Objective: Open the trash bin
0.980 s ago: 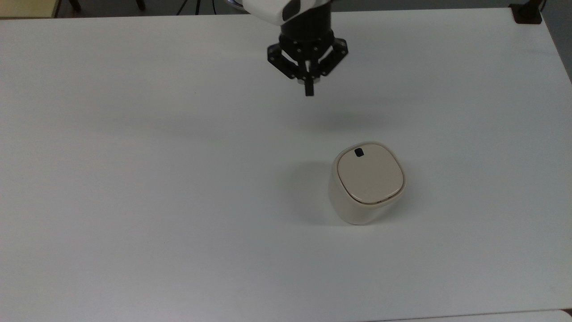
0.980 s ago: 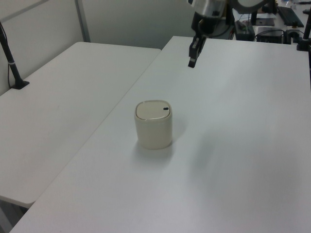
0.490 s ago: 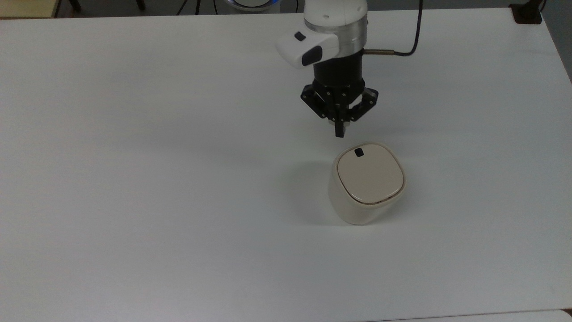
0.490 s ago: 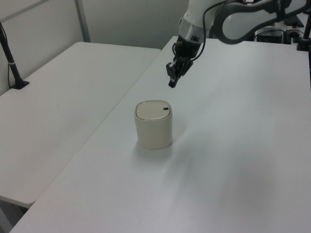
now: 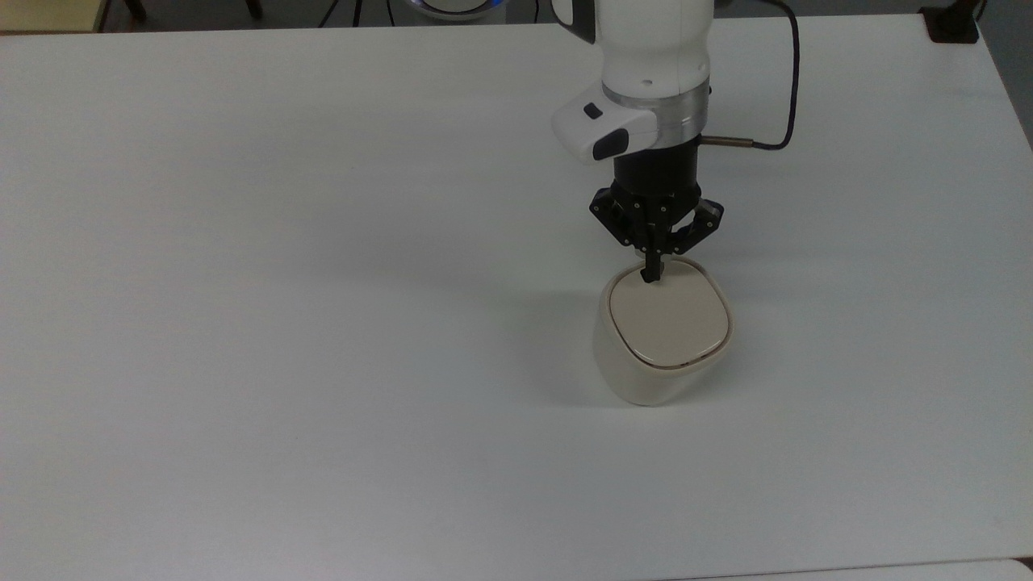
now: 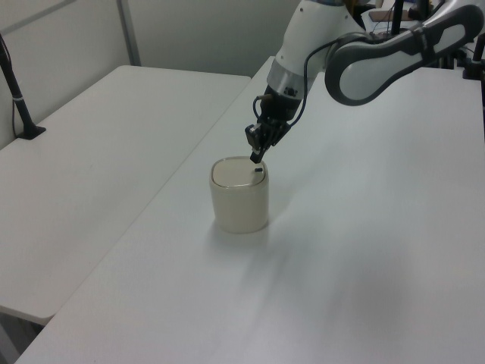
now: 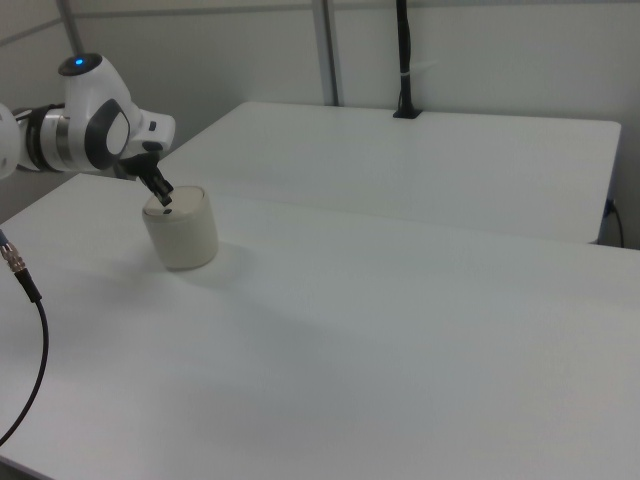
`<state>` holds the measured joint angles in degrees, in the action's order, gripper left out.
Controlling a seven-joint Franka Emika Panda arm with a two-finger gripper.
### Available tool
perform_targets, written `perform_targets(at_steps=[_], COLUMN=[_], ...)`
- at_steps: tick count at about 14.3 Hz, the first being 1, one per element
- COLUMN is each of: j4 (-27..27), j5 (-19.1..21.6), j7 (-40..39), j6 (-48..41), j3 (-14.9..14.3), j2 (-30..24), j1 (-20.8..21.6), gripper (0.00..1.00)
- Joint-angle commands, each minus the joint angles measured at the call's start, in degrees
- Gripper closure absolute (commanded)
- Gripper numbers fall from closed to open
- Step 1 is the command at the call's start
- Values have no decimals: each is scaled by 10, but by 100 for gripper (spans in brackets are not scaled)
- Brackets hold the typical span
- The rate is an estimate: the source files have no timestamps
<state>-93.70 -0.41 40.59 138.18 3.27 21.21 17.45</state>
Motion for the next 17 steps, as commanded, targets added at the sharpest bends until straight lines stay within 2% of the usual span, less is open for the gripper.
perform_targets(at_steps=[1, 5, 10, 11, 12, 13, 15, 16, 17], j4=[3, 4, 4, 5, 5, 5, 5, 5, 24], j5=[-16, -41, -32, -36, -35, -33, -30, -16, 0], j7=[24, 41, 38, 35, 28, 26, 25, 25, 22], j6=[16, 16, -8, -36, -62, -84, -133, -169, -212], j3=[-2, -2, -2, -2, -2, -1, -1, 0, 0], j2=[19, 30, -27, -39, -51, -68, -94, -114, -129], j1=[13, 13, 1, -5, -8, -14, -28, -39, -50], gripper=[100, 100, 100, 95, 76, 51, 25, 4, 0])
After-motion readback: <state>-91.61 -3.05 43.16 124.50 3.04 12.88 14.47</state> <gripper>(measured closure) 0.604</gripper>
